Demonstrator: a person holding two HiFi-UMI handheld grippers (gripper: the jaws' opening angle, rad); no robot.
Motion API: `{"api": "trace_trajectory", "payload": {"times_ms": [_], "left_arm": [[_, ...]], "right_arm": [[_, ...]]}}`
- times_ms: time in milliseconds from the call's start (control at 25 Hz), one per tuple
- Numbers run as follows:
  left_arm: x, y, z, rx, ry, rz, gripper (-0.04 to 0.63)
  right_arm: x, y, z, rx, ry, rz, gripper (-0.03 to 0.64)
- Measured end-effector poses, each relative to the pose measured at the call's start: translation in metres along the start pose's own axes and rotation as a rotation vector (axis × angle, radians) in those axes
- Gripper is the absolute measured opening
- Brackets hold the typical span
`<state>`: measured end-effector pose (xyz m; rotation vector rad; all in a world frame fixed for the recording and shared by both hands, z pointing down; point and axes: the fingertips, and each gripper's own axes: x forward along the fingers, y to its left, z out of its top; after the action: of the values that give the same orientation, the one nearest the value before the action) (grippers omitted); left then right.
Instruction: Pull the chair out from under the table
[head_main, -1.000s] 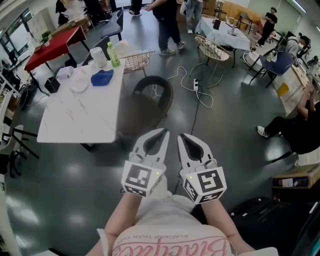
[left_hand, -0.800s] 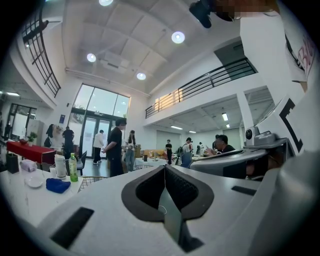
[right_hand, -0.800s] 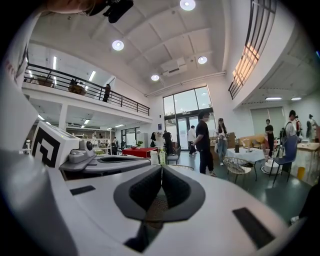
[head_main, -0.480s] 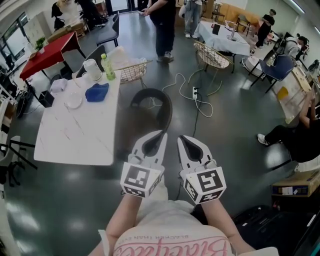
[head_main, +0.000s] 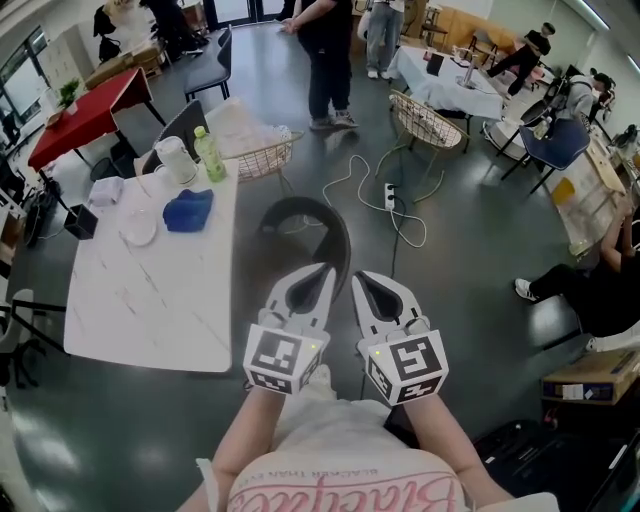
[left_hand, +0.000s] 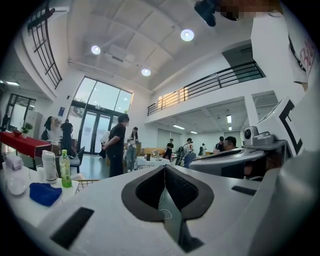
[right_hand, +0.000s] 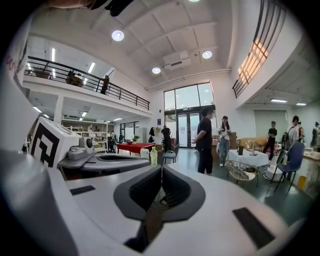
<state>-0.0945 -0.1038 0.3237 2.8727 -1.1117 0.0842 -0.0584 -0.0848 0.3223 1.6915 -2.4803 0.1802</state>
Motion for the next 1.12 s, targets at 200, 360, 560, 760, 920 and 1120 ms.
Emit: {"api": "trace_trajectory", "payload": {"times_ms": [200,360,560,760,920,1120], "left_arm": [[0.017,0.027,-0.006,-0.028,0.007,-0.004,0.005],[0.03,0.043,-0.01,-0.048,0.019,0.005,0.005],[0.042,0.055,-0.018,-0.05,0.04,0.014,0.005],[0.058,0.058,-0.038,-0.06,0.077,0.026,0.005],[0.075,0.055,-0.047,-0.06,0.104,0.021,0.005],[0.101,0.06,-0.053,-0.077,0.12,0.072,0.005]], "right_arm": [[0.03,-0.009,-0.001,-0.03,0.036,-0.007,0.005],[0.047,-0.016,-0.006,-0.043,0.066,0.005,0.005],[0.062,-0.031,-0.013,-0.03,0.09,0.006,0.005],[0.075,-0.054,-0.02,0.016,0.09,-0.009,0.005],[0.087,-0.071,-0.025,0.056,0.103,-0.011,0.005],[0.104,-0.093,-0.036,0.113,0.138,0.05,0.005]]}}
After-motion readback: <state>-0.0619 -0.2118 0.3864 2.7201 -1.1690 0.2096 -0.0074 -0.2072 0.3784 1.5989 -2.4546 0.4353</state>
